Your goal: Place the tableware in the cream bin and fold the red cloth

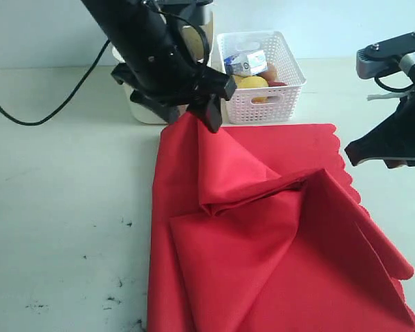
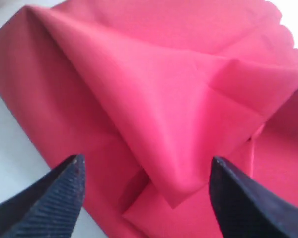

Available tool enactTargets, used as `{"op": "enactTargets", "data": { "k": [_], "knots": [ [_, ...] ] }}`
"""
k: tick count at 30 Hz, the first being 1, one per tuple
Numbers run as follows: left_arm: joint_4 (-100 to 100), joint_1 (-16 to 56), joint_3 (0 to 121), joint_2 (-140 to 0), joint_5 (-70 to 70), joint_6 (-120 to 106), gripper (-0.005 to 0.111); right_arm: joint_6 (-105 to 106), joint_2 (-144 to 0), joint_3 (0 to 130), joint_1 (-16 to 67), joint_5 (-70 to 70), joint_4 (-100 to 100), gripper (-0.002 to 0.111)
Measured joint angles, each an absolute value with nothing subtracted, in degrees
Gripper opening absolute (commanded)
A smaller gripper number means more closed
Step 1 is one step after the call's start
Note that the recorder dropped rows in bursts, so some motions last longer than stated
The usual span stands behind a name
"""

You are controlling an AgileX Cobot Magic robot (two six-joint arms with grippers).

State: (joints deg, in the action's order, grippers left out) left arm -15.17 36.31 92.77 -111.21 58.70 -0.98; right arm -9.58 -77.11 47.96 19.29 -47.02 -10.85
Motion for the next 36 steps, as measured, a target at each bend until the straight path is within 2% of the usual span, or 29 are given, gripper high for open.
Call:
{"op": "enactTargets", "data": {
  "k": [5,17,25,30,36],
  "knots": [
    [-19.55,33.71,92.77,-115.10,60.68,-0.72,0.068,-9.58,-77.11,47.96,19.29,-46.42,-10.34,0.000],
    [-24.73,33.71,92.65,-123.56,57.58,0.32,0.068,-9.41,-77.11,47.96,19.29,-45.50,-8.99,0.000],
    [-54.81,33.71,92.65,-124.91,56.33,-8.54,0.068,-9.28,-76.06,47.96,19.29,-45.63,-8.86,0.000],
    [-82.79,32.56,92.65,-124.91,62.89,-24.04,0.068,-9.28,-71.73,47.91,19.29,-45.75,-8.86,0.000],
    [-86.67,28.77,92.77,-124.91,68.41,-28.92,0.068,-9.28,-68.82,47.91,19.29,-45.99,-8.86,0.000]
  ]
}}
